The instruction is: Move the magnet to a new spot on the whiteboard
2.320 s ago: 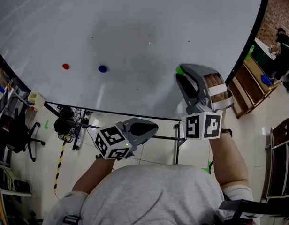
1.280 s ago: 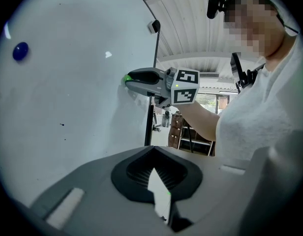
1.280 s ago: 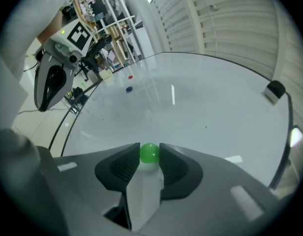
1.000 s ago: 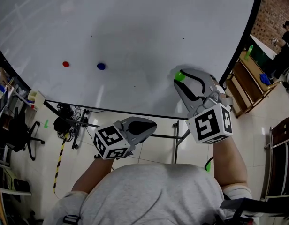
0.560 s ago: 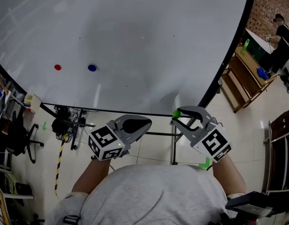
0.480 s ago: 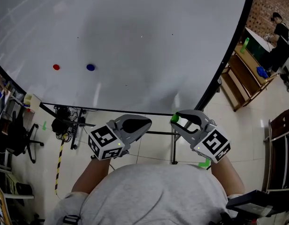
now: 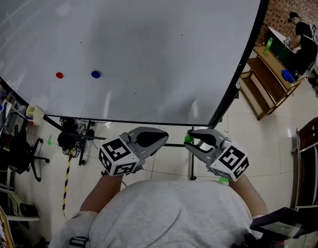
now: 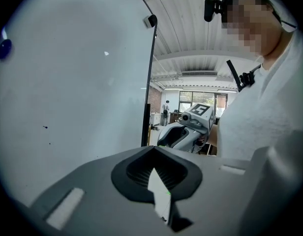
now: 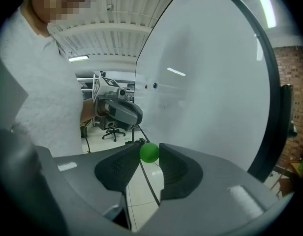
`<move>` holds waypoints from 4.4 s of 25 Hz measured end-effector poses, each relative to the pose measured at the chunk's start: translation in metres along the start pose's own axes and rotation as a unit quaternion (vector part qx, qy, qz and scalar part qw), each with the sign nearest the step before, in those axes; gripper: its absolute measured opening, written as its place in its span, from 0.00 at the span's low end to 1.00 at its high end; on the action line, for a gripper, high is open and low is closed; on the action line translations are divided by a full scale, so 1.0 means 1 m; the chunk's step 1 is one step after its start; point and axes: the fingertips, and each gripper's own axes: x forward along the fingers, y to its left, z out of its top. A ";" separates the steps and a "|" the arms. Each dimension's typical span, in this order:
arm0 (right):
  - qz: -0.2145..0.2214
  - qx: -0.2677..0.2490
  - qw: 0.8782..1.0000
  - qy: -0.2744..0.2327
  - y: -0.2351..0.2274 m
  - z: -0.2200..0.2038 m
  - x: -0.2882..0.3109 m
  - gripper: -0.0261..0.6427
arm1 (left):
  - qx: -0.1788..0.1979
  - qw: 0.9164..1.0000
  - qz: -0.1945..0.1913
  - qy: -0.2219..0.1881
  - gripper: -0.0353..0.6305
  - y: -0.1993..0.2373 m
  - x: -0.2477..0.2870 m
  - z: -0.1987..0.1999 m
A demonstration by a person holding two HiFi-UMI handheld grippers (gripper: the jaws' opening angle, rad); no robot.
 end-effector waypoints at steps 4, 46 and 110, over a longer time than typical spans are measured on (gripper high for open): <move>-0.001 0.001 1.000 -0.001 0.001 -0.001 -0.002 0.23 | -0.002 1.000 0.000 -0.001 0.03 -0.002 0.002 0.000; -0.133 -0.285 0.949 -0.028 -0.025 0.141 -0.012 0.23 | -0.006 1.000 0.006 -0.005 0.03 -0.003 -0.013 -0.006; 0.016 0.129 0.988 -0.077 0.153 -0.048 -0.106 0.05 | -0.034 0.999 -0.012 0.016 0.03 -0.184 -0.028 -0.069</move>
